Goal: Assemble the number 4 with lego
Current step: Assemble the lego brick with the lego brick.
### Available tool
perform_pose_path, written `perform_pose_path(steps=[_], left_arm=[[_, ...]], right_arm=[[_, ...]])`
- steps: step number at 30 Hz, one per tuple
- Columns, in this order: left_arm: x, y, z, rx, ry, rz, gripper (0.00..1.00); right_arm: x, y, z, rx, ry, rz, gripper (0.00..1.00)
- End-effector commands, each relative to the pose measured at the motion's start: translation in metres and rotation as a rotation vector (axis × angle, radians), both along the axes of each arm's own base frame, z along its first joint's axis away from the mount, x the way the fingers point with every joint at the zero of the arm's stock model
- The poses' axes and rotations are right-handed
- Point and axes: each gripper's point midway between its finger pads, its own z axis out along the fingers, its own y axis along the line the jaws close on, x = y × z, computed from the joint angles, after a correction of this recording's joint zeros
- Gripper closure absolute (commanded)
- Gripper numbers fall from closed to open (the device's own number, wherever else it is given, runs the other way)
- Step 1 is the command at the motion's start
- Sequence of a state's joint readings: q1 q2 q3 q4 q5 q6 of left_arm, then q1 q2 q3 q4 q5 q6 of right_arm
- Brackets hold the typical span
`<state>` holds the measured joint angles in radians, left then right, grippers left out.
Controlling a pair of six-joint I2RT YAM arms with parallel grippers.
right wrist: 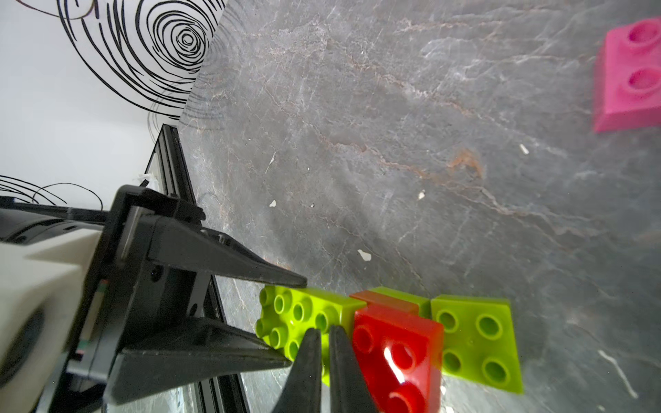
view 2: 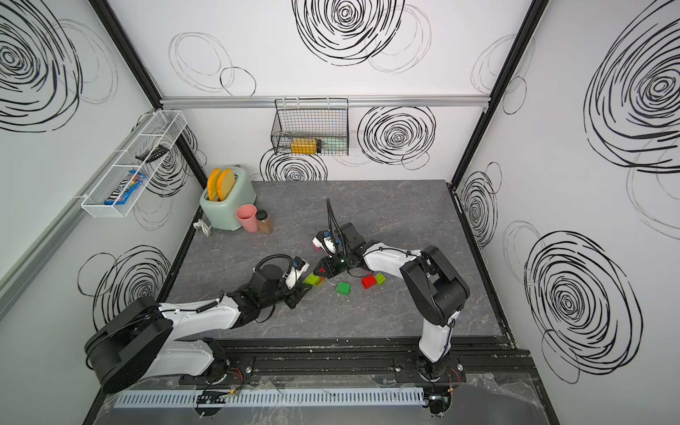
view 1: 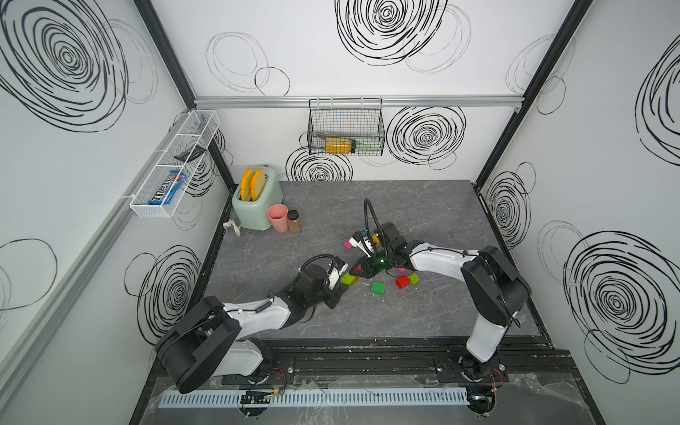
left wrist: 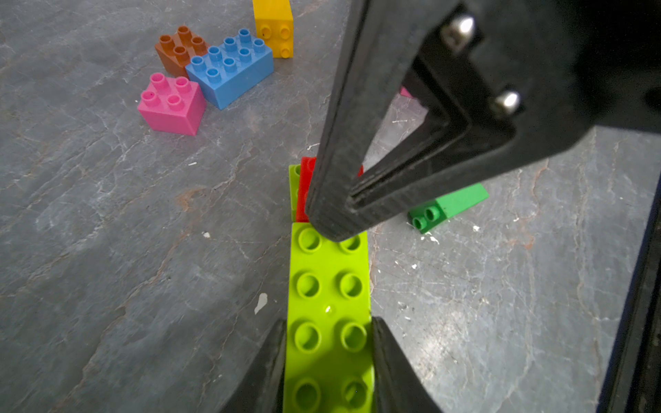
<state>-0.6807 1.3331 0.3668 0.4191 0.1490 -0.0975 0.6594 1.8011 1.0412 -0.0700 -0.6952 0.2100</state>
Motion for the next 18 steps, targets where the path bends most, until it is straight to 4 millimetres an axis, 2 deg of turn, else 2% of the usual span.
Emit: perform_pose_path(steps=[1, 8, 18], left_arm=[[0.001, -0.004, -0.001, 0.006, 0.001, -0.015, 1.0], [0.0, -0.002, -0.004, 0.0, 0.03, -0.006, 1.0], [0.002, -0.003, -0.014, 0.03, 0.123, 0.015, 1.0]], right_arm=[[-0.003, 0.001, -0.009, -0.036, 0.016, 0.014, 0.91], [-0.009, -0.02, -0.044, -0.156, 0.046, -0.009, 1.0], [-0.018, -0.055, -0.088, -0.342, 0.05, -0.052, 1.0]])
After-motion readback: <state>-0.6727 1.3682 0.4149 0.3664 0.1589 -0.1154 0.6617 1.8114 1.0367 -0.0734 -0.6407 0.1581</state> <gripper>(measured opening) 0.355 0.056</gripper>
